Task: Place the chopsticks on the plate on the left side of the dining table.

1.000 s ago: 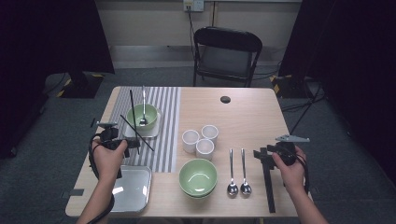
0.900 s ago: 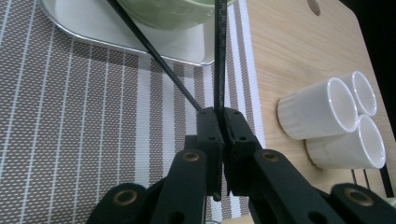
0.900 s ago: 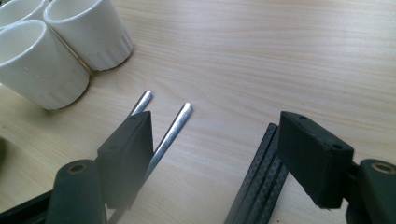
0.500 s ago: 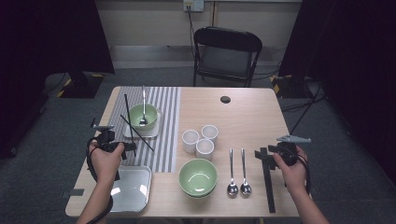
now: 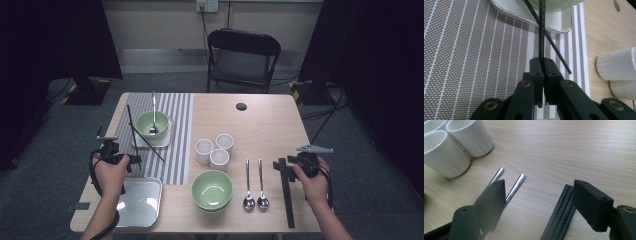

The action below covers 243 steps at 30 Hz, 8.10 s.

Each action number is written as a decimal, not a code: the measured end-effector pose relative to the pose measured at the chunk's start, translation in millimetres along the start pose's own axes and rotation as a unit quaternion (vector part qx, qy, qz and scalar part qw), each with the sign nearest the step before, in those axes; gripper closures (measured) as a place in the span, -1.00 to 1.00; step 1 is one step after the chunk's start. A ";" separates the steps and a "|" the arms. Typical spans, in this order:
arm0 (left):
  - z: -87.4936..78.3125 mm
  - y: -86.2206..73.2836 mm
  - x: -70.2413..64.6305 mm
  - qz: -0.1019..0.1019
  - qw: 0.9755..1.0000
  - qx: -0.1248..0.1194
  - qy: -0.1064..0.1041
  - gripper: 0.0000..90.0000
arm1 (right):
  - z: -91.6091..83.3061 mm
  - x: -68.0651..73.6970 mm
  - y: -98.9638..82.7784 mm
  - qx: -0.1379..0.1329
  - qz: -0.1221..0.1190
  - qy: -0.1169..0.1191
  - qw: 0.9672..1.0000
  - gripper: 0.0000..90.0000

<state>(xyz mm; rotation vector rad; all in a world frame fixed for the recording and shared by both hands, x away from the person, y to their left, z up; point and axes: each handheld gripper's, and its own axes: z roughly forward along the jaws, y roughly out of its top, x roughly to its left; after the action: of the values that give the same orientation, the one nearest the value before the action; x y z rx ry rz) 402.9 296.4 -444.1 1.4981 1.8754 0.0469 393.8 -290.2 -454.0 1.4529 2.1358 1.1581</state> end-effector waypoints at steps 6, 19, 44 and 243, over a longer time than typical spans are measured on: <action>2.8 1.7 4.0 -0.008 1.000 0.001 0.010 0.93 | -2.0 -2.1 -1.0 -0.002 0.003 -0.001 1.000 -0.41; 22.0 5.4 9.8 -0.041 0.999 0.014 0.011 0.93 | -0.8 -2.9 -3.1 -0.006 0.007 0.005 1.000 -0.41; 35.6 6.2 7.6 -0.068 0.997 0.026 0.016 0.90 | -3.6 -8.1 -4.6 -0.018 0.017 0.007 1.000 -0.41; 59.3 15.3 -18.6 -0.121 0.991 0.044 -0.037 0.71 | -2.0 -10.6 -4.5 -0.020 0.020 0.015 1.000 -0.42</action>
<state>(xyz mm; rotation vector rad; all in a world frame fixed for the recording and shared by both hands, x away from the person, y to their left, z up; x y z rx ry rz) 449.3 261.9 -471.5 1.3005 2.0073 -0.2056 394.3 -301.1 -458.1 1.4752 2.1006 1.2364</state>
